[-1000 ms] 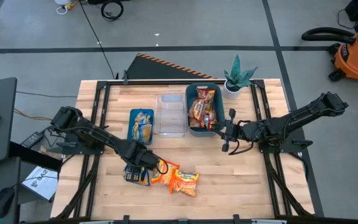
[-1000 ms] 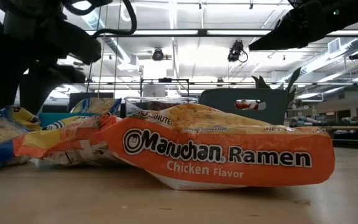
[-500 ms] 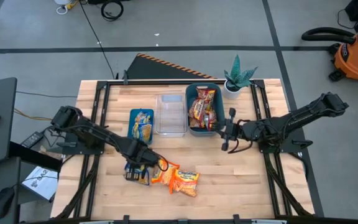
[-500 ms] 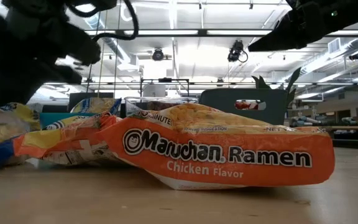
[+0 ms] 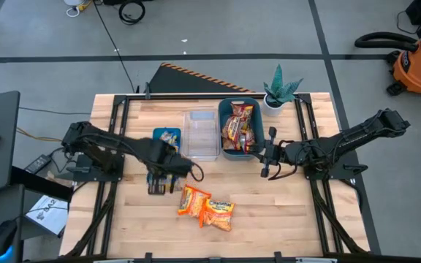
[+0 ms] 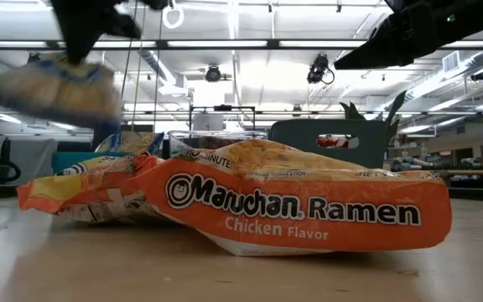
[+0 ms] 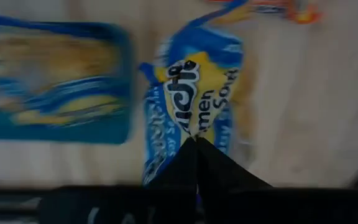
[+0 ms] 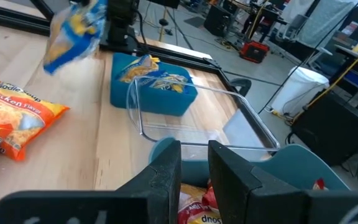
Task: Sort Maruchan noodles
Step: Put the blue noodle pack into the blue bin, then put the orange noodle pack into the transparent bin
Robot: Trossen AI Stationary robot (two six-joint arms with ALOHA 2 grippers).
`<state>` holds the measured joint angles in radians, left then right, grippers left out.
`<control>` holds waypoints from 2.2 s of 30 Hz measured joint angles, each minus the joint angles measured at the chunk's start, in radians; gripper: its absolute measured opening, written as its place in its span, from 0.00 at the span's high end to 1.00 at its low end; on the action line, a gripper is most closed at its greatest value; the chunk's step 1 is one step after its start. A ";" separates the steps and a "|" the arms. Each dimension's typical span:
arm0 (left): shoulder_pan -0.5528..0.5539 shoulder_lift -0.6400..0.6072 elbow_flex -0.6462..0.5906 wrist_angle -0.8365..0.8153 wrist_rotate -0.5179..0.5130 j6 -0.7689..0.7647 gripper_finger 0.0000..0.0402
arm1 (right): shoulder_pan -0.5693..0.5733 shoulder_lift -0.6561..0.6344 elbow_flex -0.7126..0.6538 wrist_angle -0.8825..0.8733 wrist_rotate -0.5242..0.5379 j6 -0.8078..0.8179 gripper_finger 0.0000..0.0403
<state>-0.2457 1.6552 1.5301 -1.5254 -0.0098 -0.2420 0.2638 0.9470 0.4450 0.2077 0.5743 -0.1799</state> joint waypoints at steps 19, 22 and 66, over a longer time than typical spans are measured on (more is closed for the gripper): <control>0.519 -0.021 -0.006 0.030 -0.243 0.338 0.99 | 0.000 0.000 0.000 -0.011 0.000 0.002 0.78; 0.597 -0.021 -0.027 0.063 -0.139 0.341 0.99 | 0.000 0.000 0.000 -0.010 -0.001 0.002 0.78; 0.570 -0.018 0.033 0.214 0.068 0.202 0.53 | 0.000 0.000 0.000 -0.021 0.000 0.002 0.78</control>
<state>0.3242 1.6367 1.5635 -1.3116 0.0579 -0.0404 0.2642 0.9470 0.4450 0.1863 0.5739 -0.1782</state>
